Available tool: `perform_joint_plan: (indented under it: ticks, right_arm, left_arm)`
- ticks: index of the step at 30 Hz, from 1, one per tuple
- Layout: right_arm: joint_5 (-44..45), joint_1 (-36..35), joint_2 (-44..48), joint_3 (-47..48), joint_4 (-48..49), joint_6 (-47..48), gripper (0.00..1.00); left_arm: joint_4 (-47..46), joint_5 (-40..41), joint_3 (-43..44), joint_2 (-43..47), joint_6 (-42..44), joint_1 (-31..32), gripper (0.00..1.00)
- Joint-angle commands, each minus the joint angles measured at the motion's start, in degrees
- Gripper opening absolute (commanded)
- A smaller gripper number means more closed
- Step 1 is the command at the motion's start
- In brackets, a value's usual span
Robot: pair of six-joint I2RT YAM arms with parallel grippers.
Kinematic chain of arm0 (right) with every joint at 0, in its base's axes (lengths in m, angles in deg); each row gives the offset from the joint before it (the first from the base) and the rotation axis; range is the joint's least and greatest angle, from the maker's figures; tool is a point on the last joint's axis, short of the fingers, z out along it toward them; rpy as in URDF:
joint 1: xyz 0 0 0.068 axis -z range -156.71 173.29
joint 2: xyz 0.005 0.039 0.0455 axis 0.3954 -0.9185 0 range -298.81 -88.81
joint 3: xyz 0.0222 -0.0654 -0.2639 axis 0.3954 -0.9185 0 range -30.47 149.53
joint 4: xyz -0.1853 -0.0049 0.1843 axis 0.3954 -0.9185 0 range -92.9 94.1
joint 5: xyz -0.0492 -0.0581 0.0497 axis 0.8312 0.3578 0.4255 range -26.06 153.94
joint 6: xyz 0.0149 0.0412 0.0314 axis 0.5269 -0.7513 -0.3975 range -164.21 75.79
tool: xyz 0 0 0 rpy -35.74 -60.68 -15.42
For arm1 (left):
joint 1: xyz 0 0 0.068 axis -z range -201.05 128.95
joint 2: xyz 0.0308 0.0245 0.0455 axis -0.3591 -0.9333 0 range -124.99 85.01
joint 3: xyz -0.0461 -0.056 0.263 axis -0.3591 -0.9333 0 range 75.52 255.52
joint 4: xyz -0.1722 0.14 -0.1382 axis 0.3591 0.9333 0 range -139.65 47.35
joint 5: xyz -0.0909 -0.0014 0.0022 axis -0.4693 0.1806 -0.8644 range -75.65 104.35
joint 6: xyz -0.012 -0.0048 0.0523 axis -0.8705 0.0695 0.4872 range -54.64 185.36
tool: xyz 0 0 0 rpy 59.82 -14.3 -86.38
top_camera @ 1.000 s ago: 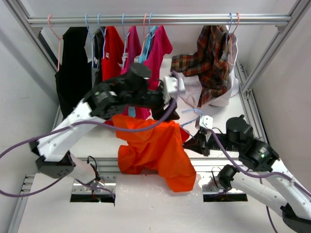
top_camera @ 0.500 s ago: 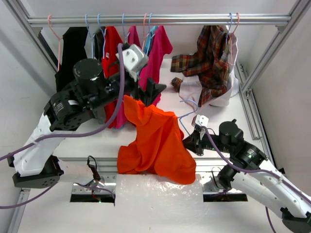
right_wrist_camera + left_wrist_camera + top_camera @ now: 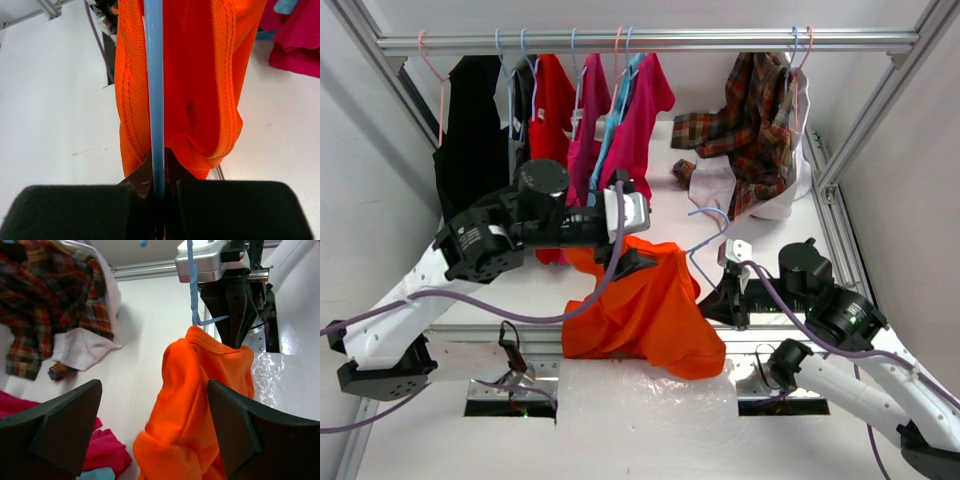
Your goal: Place the t-shirt on the hanger
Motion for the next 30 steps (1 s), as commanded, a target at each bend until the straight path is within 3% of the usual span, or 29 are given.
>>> perform_joint_plan:
  ticks: [1, 3, 7, 8, 14, 15, 16, 17, 18, 21, 25, 28, 30]
  right_arm:
    - [-3.21, 0.01, -0.82, 3.54, 0.73, 1.44, 0.00]
    - [-2.42, -0.08, -0.83, 3.98, 0.65, 2.14, 0.00]
    - [-0.22, 0.01, -0.91, 6.00, 0.56, 3.02, 0.00]
    - [-0.48, 0.01, -0.83, 6.70, 0.82, 3.20, 0.00]
    - [3.55, 0.01, 0.05, 7.59, 2.23, 3.82, 0.03]
    - [5.04, 0.01, 0.14, 7.50, 2.23, 3.29, 0.14]
    - [7.93, 0.01, 0.32, 7.07, 1.97, 2.85, 0.68]
    - [9.44, 0.01, 0.40, 6.89, 1.70, 2.42, 0.95]
    - [11.10, 0.01, 0.40, 6.80, 0.48, 1.11, 0.99]
    - [25.40, 0.01, 1.63, 6.89, -2.94, -5.11, 0.99]
    - [45.28, -0.08, 8.03, 5.05, -5.94, -17.34, 0.99]
    - [48.13, -0.08, 11.21, 1.46, -6.74, -26.84, 0.99]
    - [43.16, 0.01, 13.06, -3.71, -3.59, -31.07, 0.95]
  left_arm:
    - [0.60, -4.41, 2.40, -2.23, 1.48, 0.41, 0.80]
    - [2.01, -7.31, 2.67, -2.76, 1.83, 0.41, 0.74]
    - [1.67, -7.78, 1.35, -2.41, 1.13, 0.41, 0.04]
    - [1.05, -7.59, -0.05, -1.88, 1.13, 0.41, 0.02]
    - [-1.40, -4.09, -2.43, -0.65, 0.52, 0.32, 0.00]
    - [-2.11, 0.19, -2.87, -0.56, -0.53, 0.32, 0.00]
    - [-2.90, 3.19, -3.22, -0.30, -2.19, 0.41, 0.00]
    - [-5.17, 6.44, -3.66, 0.49, -3.26, 0.41, 0.00]
    - [-6.76, 14.65, -5.06, 1.02, -4.31, 0.32, 0.00]
    - [-12.22, 25.95, -8.31, 4.35, -6.34, 0.32, 0.00]
    - [-14.24, 24.76, -14.81, 10.14, -5.11, 0.41, 0.00]
    - [-13.11, 22.82, -16.84, 12.09, -5.72, 0.41, 0.00]
    - [-12.58, 22.90, -18.07, 13.93, -6.69, 0.41, 0.00]
